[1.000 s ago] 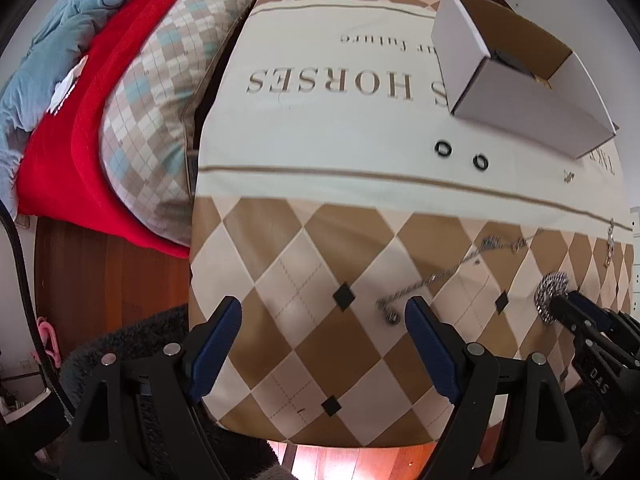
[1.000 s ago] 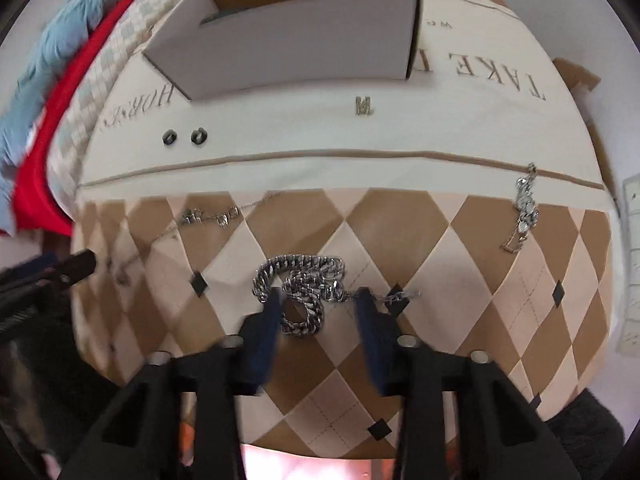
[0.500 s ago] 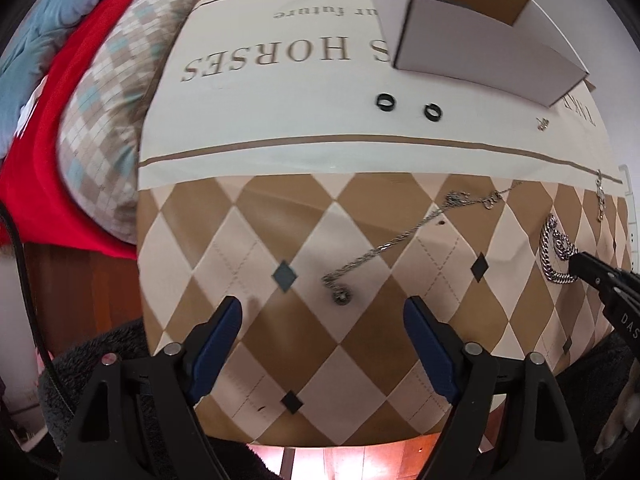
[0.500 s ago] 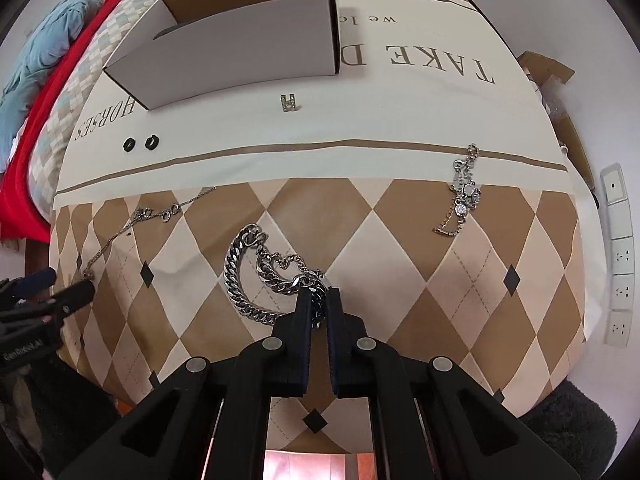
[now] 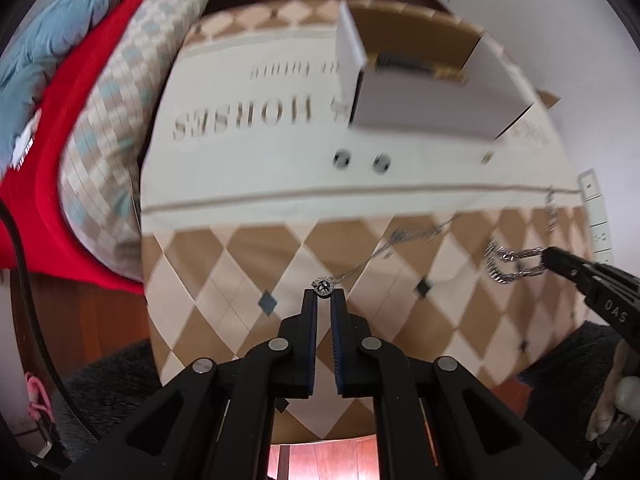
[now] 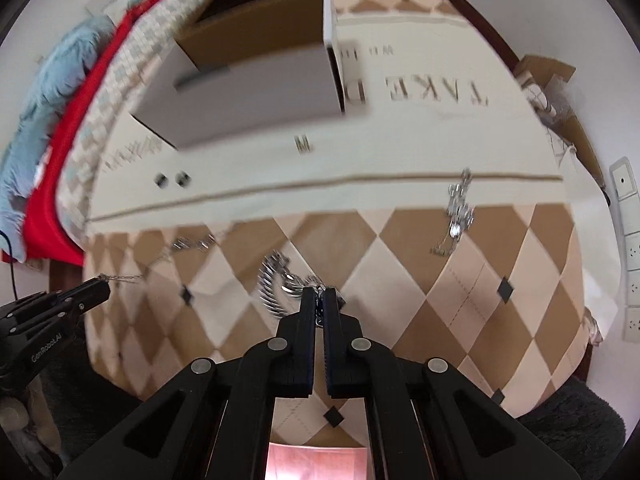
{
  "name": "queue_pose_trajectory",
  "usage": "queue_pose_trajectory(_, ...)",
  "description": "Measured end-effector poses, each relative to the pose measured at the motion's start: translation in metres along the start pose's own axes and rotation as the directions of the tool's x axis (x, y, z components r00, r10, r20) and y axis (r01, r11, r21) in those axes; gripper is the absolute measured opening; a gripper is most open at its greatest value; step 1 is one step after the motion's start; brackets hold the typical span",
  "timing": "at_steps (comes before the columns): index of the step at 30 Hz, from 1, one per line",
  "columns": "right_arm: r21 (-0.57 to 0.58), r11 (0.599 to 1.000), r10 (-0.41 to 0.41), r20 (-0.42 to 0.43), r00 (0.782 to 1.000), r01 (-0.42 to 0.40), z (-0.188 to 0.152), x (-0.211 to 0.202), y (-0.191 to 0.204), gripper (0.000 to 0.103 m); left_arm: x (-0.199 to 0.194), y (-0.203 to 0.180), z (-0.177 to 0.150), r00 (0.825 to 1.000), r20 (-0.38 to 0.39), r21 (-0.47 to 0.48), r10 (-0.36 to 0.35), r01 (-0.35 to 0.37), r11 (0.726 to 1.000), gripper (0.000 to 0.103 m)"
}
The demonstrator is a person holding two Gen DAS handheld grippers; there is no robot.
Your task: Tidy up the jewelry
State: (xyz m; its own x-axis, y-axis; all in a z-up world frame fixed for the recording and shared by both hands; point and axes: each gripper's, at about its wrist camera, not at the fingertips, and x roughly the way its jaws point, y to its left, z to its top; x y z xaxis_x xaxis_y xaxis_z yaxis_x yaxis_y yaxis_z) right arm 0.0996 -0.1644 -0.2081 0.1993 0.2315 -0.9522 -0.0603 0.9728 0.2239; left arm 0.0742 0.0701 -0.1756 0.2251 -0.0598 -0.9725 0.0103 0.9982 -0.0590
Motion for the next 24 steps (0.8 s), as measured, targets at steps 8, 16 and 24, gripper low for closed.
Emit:
queue_pose_trajectory(8, -0.012, 0.999, 0.050, 0.113, 0.992, -0.049, 0.023, -0.049, 0.015, 0.003, -0.062, -0.004, 0.029, 0.991, 0.122, 0.009, -0.051, 0.051, 0.999, 0.000)
queue_pose_trajectory(16, -0.009, 0.998, 0.060, 0.130, 0.990, -0.059, 0.035, -0.056, 0.011, 0.003, -0.024, 0.016, 0.041, 0.985, 0.048, -0.103, -0.164, 0.168, 0.980, 0.025)
queue_pose_trajectory(24, 0.038, 0.998, 0.055, 0.090, 0.994, -0.059, 0.036, -0.030, 0.001, 0.003, 0.066, 0.009, 0.044, 0.986, -0.114, -0.115, -0.119, 0.106, 0.988, 0.060)
